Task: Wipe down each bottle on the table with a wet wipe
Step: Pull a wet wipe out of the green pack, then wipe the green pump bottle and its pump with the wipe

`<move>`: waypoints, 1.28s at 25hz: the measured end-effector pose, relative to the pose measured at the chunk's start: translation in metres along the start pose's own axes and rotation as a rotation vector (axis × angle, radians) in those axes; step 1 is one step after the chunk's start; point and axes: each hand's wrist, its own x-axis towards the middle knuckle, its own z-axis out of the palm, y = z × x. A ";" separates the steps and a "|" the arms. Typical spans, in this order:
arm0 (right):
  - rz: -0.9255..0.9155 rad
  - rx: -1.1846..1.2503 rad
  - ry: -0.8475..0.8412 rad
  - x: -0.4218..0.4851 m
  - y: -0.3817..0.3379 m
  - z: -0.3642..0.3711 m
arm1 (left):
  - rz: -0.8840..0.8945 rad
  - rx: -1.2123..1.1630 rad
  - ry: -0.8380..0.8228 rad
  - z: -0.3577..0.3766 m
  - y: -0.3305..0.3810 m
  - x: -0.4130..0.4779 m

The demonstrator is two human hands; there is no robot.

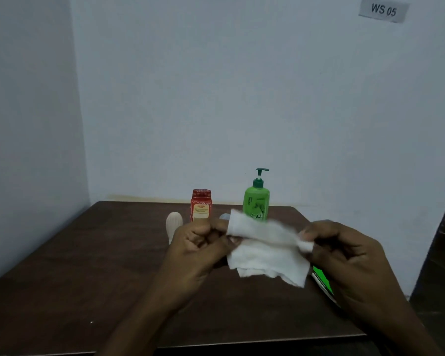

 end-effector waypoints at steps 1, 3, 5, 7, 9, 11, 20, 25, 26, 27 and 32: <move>-0.061 -0.049 -0.022 0.001 -0.001 -0.001 | 0.004 -0.016 -0.022 -0.001 -0.001 -0.001; -0.116 -0.153 -0.058 0.006 -0.001 -0.006 | -0.016 -0.084 -0.020 -0.001 -0.007 0.001; -0.148 -0.162 -0.078 0.006 0.006 -0.012 | -0.052 -0.224 -0.029 0.001 -0.014 0.004; -0.148 0.128 -0.038 0.003 0.018 -0.013 | -0.070 -0.171 -0.067 0.003 -0.019 0.008; 0.022 0.504 0.052 -0.003 0.039 -0.001 | -0.111 0.032 -0.083 0.004 -0.029 0.016; 0.341 0.816 0.069 -0.012 0.070 0.018 | -0.210 0.191 -0.130 0.001 -0.047 0.029; 0.789 0.893 0.185 -0.018 0.142 0.053 | -0.401 0.553 -0.404 -0.028 -0.081 0.079; 0.831 0.948 0.419 -0.013 0.163 0.046 | -0.188 0.667 -0.119 -0.013 -0.085 0.122; 0.838 0.957 0.449 -0.014 0.165 0.046 | -0.112 0.689 -0.028 -0.009 -0.085 0.137; 0.845 0.953 0.468 -0.014 0.166 0.046 | -0.041 0.720 0.032 -0.004 -0.083 0.152; 0.809 0.885 0.557 -0.018 0.171 0.044 | 0.038 0.847 0.019 0.023 -0.086 0.223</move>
